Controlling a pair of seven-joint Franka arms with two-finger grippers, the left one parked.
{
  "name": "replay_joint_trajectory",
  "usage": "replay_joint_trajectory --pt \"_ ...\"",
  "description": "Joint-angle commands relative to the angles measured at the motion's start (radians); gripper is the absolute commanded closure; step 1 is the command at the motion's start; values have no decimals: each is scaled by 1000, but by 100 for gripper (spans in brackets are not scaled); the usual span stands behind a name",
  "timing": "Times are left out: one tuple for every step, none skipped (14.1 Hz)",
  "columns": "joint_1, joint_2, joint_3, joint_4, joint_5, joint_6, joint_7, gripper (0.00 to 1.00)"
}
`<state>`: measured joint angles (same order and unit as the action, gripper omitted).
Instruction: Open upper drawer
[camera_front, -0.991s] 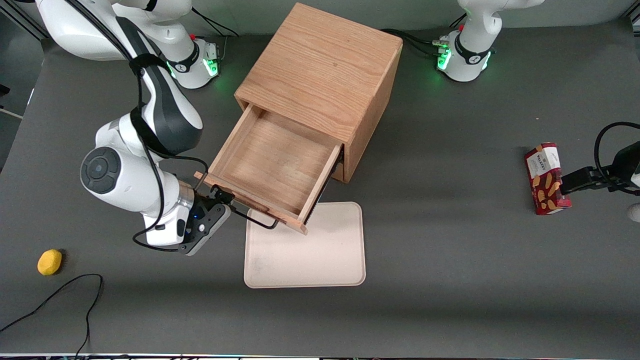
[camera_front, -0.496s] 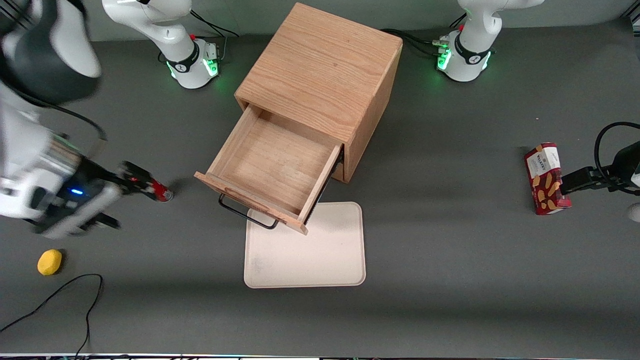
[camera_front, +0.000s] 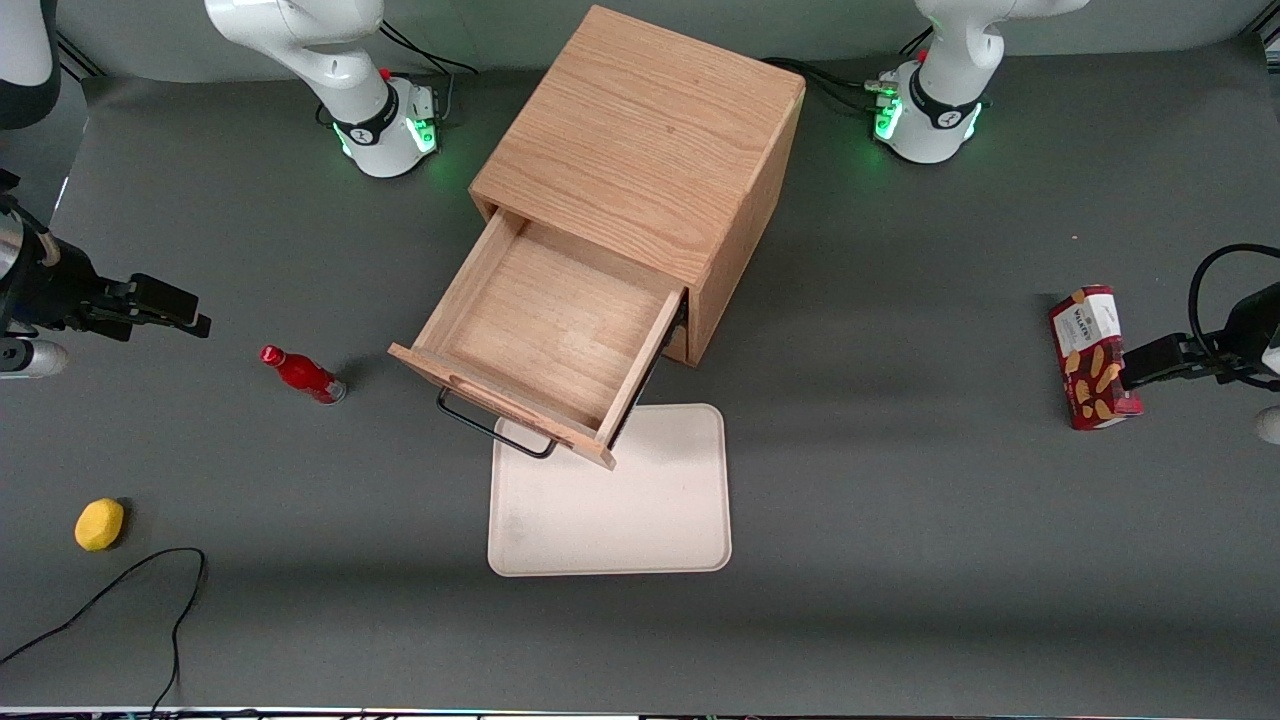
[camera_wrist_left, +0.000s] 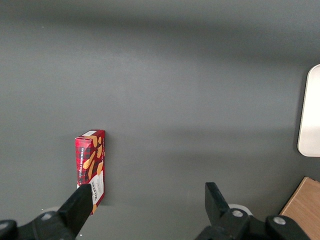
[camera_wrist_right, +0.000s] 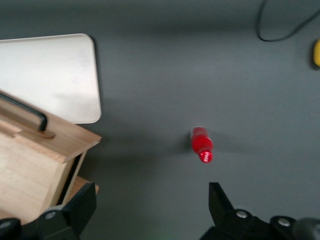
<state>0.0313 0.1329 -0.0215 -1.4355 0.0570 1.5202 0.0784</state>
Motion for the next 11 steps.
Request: replay_joint_trajectory --pt "6 -13 -2 -25 -26 8 44 0" --pt "6 -12 -2 -25 -28 11 37 0" --pt "6 -10 -2 -25 -26 14 43 0" --pt "7 -10 -2 -23 -28 14 46 0" --pt "7 -10 -2 -22 -26 14 44 0" --pt "6 -9 0 -19 -25 14 43 0" --pt "6 -4 0 -16 -23 15 35 0" --pt "6 7 0 -14 -25 21 34 0" --pt "6 17 0 -14 -25 46 32 0" --pt "7 36 3 -16 -25 101 34 0" --pt "13 57 14 -10 -43 130 37 0"
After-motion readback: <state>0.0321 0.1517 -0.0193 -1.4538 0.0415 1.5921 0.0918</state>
